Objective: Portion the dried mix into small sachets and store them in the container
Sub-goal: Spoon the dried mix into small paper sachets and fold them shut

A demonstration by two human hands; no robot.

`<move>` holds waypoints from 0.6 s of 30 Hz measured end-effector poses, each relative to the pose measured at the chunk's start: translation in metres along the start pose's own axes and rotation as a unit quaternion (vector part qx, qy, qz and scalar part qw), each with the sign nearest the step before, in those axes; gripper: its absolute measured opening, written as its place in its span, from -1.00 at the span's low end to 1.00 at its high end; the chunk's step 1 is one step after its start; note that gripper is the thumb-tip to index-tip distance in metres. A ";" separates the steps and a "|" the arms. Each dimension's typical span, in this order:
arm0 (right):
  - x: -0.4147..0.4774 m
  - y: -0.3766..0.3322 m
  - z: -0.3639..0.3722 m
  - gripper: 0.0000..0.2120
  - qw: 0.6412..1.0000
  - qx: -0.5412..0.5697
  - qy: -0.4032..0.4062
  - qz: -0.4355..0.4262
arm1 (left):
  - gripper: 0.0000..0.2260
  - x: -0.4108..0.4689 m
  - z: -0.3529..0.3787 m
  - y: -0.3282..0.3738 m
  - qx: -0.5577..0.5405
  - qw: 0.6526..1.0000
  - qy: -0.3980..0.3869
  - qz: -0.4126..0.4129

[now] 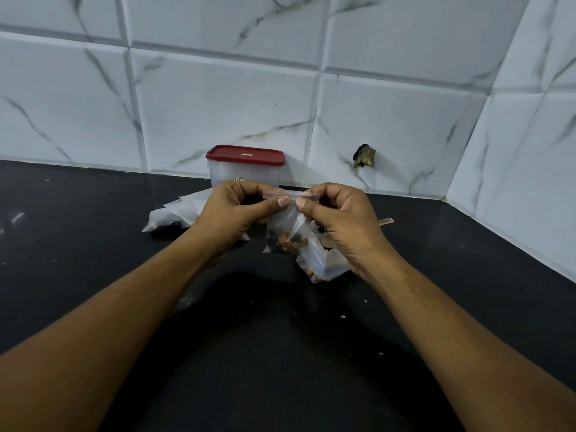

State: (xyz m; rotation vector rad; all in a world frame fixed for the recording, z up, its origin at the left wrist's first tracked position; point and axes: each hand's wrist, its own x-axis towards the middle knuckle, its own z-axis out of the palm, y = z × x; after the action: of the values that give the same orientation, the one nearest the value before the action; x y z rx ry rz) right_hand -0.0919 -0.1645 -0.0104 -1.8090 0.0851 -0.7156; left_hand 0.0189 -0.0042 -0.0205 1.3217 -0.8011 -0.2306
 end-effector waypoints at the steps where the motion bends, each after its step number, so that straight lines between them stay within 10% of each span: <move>1: 0.000 0.000 0.000 -0.97 1.000 -0.003 0.002 0.002 | -0.78 0.000 0.000 0.000 -0.004 1.000 -0.003 -0.003; 18: 0.000 0.001 -0.001 -0.94 1.000 0.019 -0.005 0.009 | -0.90 0.000 -0.002 0.003 -0.032 0.999 0.016 -0.004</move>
State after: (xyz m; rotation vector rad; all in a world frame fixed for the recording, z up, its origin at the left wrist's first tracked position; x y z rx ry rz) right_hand -0.0919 -0.1660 -0.0108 -1.7743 0.0797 -0.6910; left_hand 0.0196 -0.0018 -0.0178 1.2649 -0.7557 -0.2387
